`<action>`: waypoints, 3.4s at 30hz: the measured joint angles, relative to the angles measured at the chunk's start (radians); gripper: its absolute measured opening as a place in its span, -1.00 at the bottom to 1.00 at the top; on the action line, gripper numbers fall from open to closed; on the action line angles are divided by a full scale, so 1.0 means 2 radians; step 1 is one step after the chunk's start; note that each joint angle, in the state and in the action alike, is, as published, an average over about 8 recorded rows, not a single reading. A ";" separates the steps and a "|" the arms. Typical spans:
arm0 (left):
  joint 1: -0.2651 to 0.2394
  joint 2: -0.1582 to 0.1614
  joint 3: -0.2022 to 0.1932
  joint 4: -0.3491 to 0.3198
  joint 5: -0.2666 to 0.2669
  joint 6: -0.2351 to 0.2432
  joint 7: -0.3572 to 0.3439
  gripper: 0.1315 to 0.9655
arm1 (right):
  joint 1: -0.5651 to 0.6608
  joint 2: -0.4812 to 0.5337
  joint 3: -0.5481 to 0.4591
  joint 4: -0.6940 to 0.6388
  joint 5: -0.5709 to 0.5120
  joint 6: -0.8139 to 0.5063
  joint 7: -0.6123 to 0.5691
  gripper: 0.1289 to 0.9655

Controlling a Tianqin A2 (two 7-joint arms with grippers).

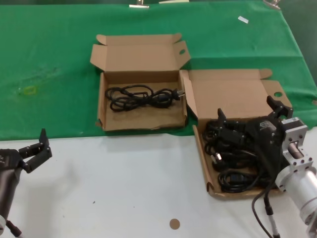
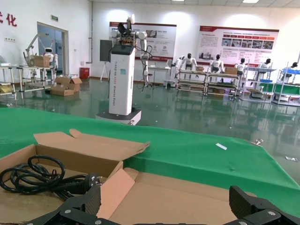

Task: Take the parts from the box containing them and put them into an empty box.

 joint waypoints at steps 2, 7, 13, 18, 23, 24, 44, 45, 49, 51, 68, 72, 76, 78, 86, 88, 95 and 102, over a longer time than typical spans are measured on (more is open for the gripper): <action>0.000 0.000 0.000 0.000 0.000 0.000 0.000 1.00 | 0.000 0.000 0.000 0.000 0.000 0.000 0.000 1.00; 0.000 0.000 0.000 0.000 0.000 0.000 0.000 1.00 | 0.000 0.000 0.000 0.000 0.000 0.000 0.000 1.00; 0.000 0.000 0.000 0.000 0.000 0.000 0.000 1.00 | 0.000 0.000 0.000 0.000 0.000 0.000 0.000 1.00; 0.000 0.000 0.000 0.000 0.000 0.000 0.000 1.00 | 0.000 0.000 0.000 0.000 0.000 0.000 0.000 1.00; 0.000 0.000 0.000 0.000 0.000 0.000 0.000 1.00 | 0.000 0.000 0.000 0.000 0.000 0.000 0.000 1.00; 0.000 0.000 0.000 0.000 0.000 0.000 0.000 1.00 | 0.000 0.000 0.000 0.000 0.000 0.000 0.000 1.00; 0.000 0.000 0.000 0.000 0.000 0.000 0.000 1.00 | 0.000 0.000 0.000 0.000 0.000 0.000 0.000 1.00; 0.000 0.000 0.000 0.000 0.000 0.000 0.000 1.00 | 0.000 0.000 0.000 0.000 0.000 0.000 0.000 1.00; 0.000 0.000 0.000 0.000 0.000 0.000 0.000 1.00 | 0.000 0.000 0.000 0.000 0.000 0.000 0.000 1.00; 0.000 0.000 0.000 0.000 0.000 0.000 0.000 1.00 | 0.000 0.000 0.000 0.000 0.000 0.000 0.000 1.00; 0.000 0.000 0.000 0.000 0.000 0.000 0.000 1.00 | 0.000 0.000 0.000 0.000 0.000 0.000 0.000 1.00; 0.000 0.000 0.000 0.000 0.000 0.000 0.000 1.00 | 0.000 0.000 0.000 0.000 0.000 0.000 0.000 1.00; 0.000 0.000 0.000 0.000 0.000 0.000 0.000 1.00 | 0.000 0.000 0.000 0.000 0.000 0.000 0.000 1.00; 0.000 0.000 0.000 0.000 0.000 0.000 0.000 1.00 | 0.000 0.000 0.000 0.000 0.000 0.000 0.000 1.00; 0.000 0.000 0.000 0.000 0.000 0.000 0.000 1.00 | 0.000 0.000 0.000 0.000 0.000 0.000 0.000 1.00; 0.000 0.000 0.000 0.000 0.000 0.000 0.000 1.00 | 0.000 0.000 0.000 0.000 0.000 0.000 0.000 1.00; 0.000 0.000 0.000 0.000 0.000 0.000 0.000 1.00 | 0.000 0.000 0.000 0.000 0.000 0.000 0.000 1.00; 0.000 0.000 0.000 0.000 0.000 0.000 0.000 1.00 | 0.000 0.000 0.000 0.000 0.000 0.000 0.000 1.00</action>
